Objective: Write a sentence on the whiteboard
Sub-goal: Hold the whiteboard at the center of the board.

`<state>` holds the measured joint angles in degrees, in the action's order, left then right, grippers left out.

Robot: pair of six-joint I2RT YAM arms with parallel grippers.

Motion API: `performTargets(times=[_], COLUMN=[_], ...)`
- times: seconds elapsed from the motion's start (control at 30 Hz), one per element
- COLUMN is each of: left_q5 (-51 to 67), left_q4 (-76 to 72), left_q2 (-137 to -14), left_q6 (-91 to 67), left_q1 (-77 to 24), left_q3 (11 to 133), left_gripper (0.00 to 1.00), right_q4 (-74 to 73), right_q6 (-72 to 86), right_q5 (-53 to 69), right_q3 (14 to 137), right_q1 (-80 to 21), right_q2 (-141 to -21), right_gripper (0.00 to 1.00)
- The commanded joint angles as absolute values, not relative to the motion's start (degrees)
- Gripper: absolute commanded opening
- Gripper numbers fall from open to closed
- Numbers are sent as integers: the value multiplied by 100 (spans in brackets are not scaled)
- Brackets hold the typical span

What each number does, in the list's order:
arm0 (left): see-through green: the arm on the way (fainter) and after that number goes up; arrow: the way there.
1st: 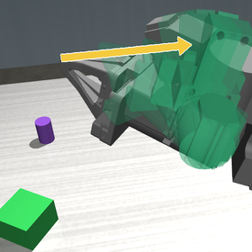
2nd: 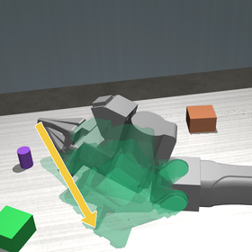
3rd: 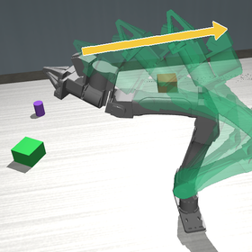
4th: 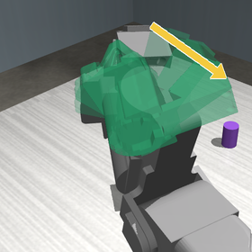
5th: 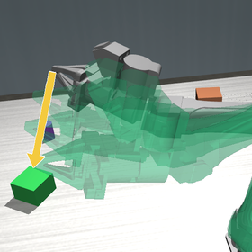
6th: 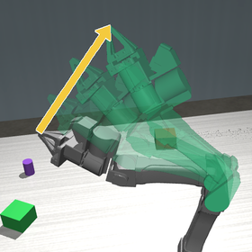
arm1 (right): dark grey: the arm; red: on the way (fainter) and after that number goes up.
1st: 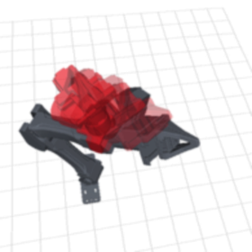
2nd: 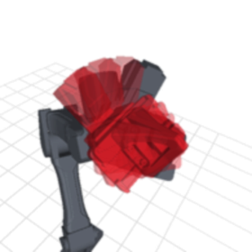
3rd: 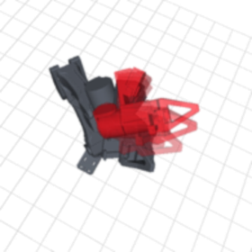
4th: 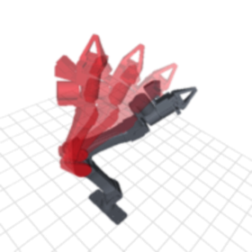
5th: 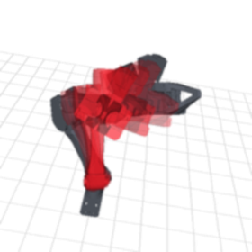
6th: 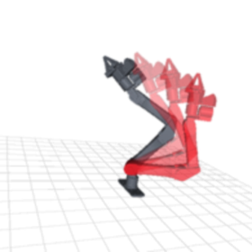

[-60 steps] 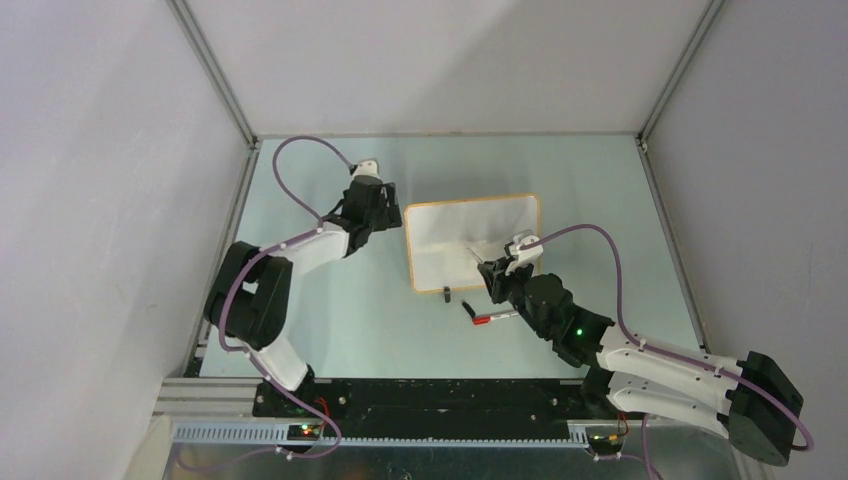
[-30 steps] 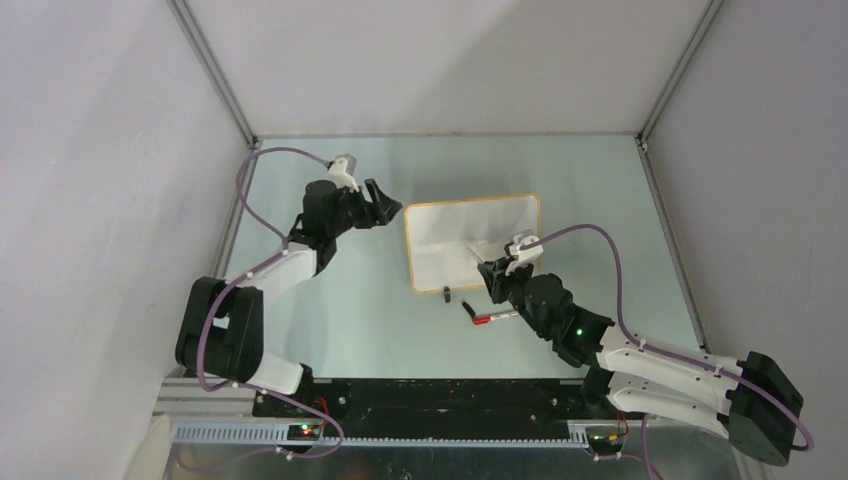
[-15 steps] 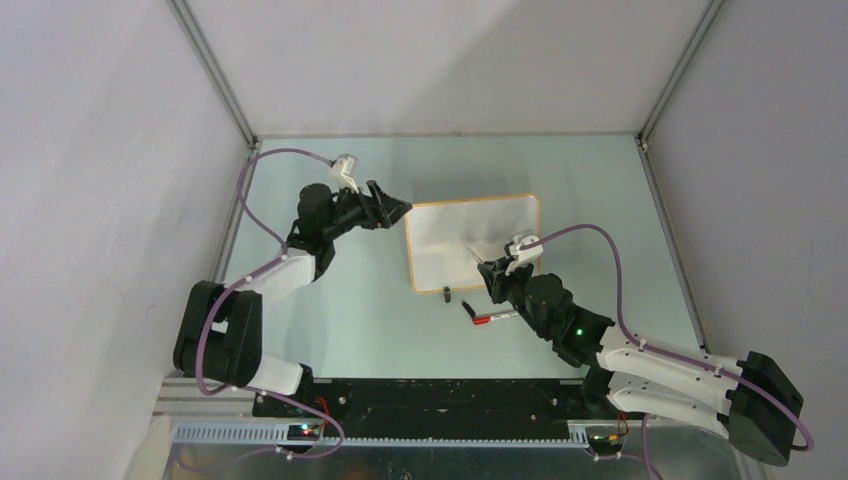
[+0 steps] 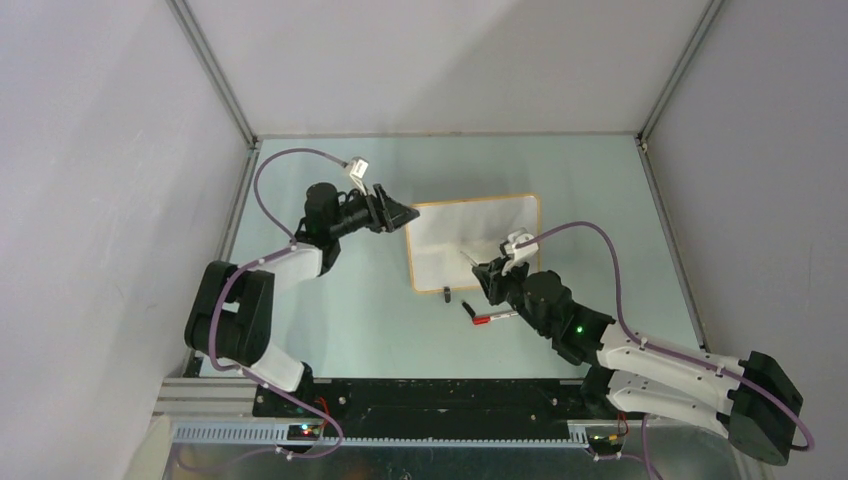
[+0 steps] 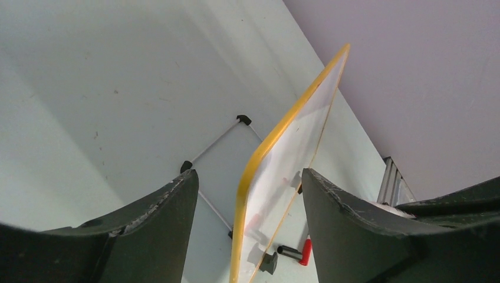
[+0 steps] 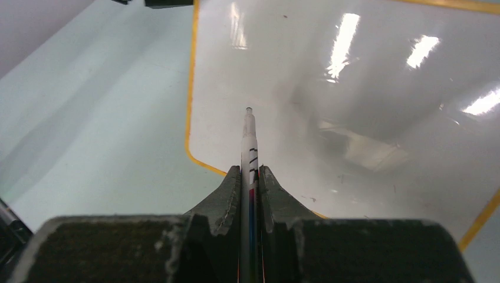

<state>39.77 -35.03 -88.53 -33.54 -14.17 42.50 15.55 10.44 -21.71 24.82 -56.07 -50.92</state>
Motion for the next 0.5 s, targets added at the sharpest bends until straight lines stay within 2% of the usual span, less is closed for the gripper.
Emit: performTargets(times=[0.0, 0.2, 0.47], left_q5=[4265, 4445, 4604], left_q4=[-3715, -3672, -3746], left_q2=[-8906, -9073, -9157], left_q6=[-3341, -3218, -3170], left_q1=[-1390, -1363, -1308], left_q3=[4664, 4785, 4755], left_gripper=[70, 64, 62], right_q4=[1098, 325, -649], right_q6=[1254, 1565, 1888], right_q5=[-1784, -1546, -1373], right_q3=[3375, 4235, 5260], right_q1=[-5632, -5607, -5548], right_q2=[-5260, -5807, -6435], right_gripper=[0, 0, 0])
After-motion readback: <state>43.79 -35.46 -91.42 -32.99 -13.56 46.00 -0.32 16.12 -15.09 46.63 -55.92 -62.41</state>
